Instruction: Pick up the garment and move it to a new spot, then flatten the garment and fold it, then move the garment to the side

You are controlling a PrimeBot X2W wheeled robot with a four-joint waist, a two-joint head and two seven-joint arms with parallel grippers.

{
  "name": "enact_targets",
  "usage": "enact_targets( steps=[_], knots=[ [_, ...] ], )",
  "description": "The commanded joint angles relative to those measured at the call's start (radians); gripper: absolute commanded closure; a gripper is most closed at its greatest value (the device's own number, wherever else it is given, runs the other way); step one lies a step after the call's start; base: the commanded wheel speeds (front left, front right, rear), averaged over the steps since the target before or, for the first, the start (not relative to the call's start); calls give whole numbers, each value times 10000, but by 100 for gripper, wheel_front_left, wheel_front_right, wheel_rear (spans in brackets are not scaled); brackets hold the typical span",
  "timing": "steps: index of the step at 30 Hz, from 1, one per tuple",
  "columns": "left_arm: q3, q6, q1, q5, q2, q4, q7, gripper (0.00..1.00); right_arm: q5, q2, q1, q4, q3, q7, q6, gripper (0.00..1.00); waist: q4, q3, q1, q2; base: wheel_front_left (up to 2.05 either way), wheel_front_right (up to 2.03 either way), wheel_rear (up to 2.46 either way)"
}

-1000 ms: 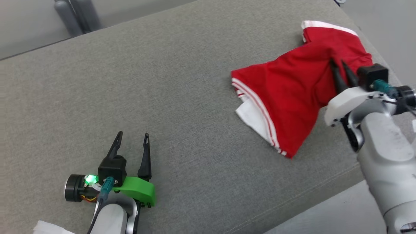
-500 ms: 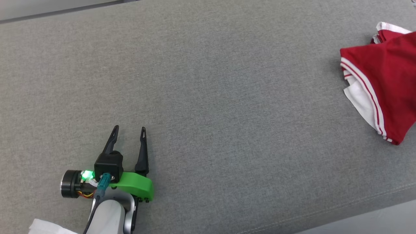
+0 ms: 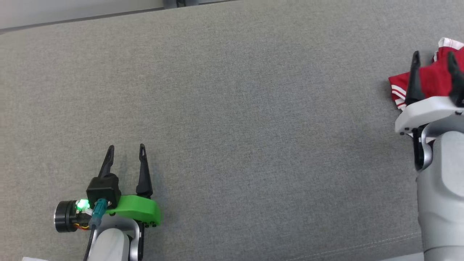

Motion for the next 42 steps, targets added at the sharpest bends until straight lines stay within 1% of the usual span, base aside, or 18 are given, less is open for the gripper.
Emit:
enact_targets(
  steps=[1, 4, 8, 11, 16, 20, 28, 30, 31, 32, 37, 42],
  knots=[
    [92, 79, 138, -14, 54, -63, 5, 0, 367, 110, 440, -228, 228, -21, -17, 0, 239, -235, 0, 0, 0, 0, 0],
    [206, 152, 296, -102, 53, -129, 5, 0, 1076, 288, 1217, -792, 829, -22, -17, 0, 451, -466, 0, 0, 0, 0, 0],
    [326, 227, 473, -272, 48, -181, 5, 0, 1602, 481, 2172, -1248, 1546, -22, -17, 0, 753, -804, 0, 0, 0, 0, 0],
    [418, 267, 625, -376, 51, -231, 5, 0, 1867, 542, 2717, -1438, 1910, -22, -17, 0, 943, -1059, 0, 0, 0, 0, 0],
    [555, 197, 933, -517, 51, -235, 5, 0, 2418, 585, 3406, -1526, 2427, -22, -17, 0, 1224, -1610, 0, 0, 0, 0, 0],
    [617, 106, 1189, -560, 51, -216, 5, 0, 2726, 581, 3710, -1572, 2679, -22, -17, 0, 1342, -1993, 0, 0, 0, 0, 0],
    [686, -13, 1479, -489, 51, -201, 5, 0, 2781, 585, 3882, -1708, 2920, -22, -17, 0, 1485, -2353, 0, 0, 0, 0, 0],
    [690, -80, 1476, -543, 51, -192, 5, 0, 2818, 584, 3913, -1708, 2919, -22, -17, 0, 1539, -2358, 0, 0, 0, 0, 0],
    [655, -182, 1468, -640, 51, -171, 5, 0, 2837, 583, 3964, -1718, 2866, -22, -17, 0, 1607, -2367, 0, 0, 0, 0, 0],
    [639, -192, 1385, -622, 8, -174, 3, 100, 2825, 614, 3844, -1675, 2844, 2, 0, 100, 1550, -2338, 0, 0, 0, 0, 0],
    [673, -199, 1482, -799, -38, 230, 63, 100, 2957, 686, 4084, -1283, 2802, 82, 2, 100, 1560, -2348, 0, 0, 0, 0, 0],
    [832, -328, 1400, -1803, -33, 180, 372, 100, 3994, 678, 4097, -1357, 2681, 419, 1, 100, 1546, -2368, 0, 0, 0, 0, 0]
  ],
)
